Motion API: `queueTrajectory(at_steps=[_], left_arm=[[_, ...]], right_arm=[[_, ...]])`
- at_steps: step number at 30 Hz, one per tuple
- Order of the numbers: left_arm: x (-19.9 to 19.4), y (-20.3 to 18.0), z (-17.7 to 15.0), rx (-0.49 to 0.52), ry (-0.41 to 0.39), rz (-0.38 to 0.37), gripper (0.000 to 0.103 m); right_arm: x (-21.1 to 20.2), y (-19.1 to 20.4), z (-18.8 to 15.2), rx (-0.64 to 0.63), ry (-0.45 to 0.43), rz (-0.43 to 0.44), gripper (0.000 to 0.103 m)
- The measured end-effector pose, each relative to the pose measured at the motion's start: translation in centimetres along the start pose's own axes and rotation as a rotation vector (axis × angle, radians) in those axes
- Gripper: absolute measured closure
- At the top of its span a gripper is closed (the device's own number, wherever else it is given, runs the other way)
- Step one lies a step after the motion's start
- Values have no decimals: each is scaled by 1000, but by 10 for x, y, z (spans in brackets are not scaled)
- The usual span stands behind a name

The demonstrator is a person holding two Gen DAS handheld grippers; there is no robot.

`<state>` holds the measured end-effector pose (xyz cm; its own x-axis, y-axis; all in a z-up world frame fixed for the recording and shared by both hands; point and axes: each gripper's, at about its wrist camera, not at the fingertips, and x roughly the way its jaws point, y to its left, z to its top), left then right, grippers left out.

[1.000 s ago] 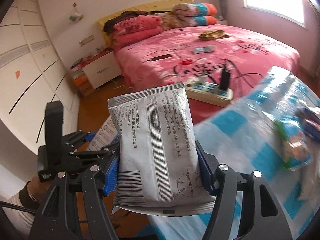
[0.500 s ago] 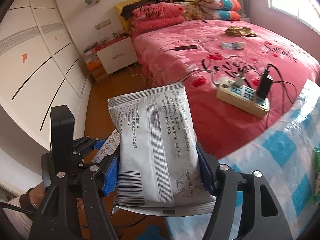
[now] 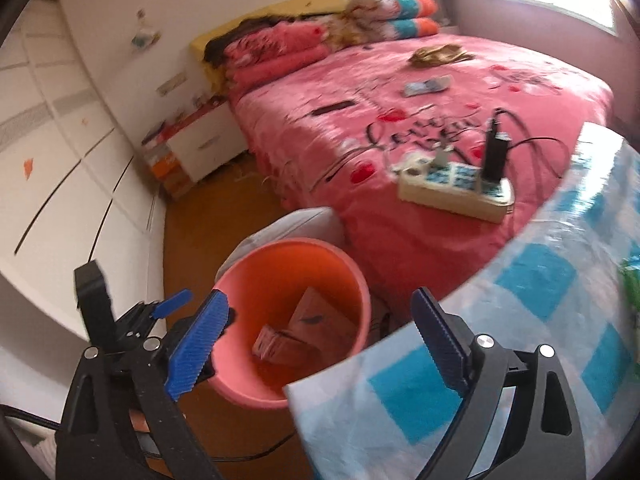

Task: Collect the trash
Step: 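Open both tools to drop carton and packet into the orange bucket, then move both tools back over the trash on the table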

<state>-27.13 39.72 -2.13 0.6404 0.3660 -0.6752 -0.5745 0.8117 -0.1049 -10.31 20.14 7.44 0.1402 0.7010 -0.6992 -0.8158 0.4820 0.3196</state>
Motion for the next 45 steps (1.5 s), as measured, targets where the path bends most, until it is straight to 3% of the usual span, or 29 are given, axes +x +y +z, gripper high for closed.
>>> queueTrajectory(at_steps=[5,9,12,17,20,25,40,45], left_arm=[[-15,-9,4,24,-107,-48,15],[-16,-14,9,-14,-91,-75,15],[-14,-18,12,-18,-47,-44,15],[-19,-30,13,33,-28,-40,15],[-18,-39,15,52,10,-68,15],[-24,-61,15,104,7,-110,15],[-53,-139,20,241,11,-206,15],[-57,-168,23,263,51,-225,15]], right_arm=[[-24,-25,-13,105,-67,9,7],[-38,-45,-28,205,-94,47,6],[-49,-62,-40,285,-126,67,6],[-70,-86,-59,396,-207,94,5],[-84,-94,-68,413,-246,85,5],[-107,-100,-83,410,-290,101,5],[-140,-142,-126,513,-299,150,5],[-157,-153,-137,496,-311,91,5]])
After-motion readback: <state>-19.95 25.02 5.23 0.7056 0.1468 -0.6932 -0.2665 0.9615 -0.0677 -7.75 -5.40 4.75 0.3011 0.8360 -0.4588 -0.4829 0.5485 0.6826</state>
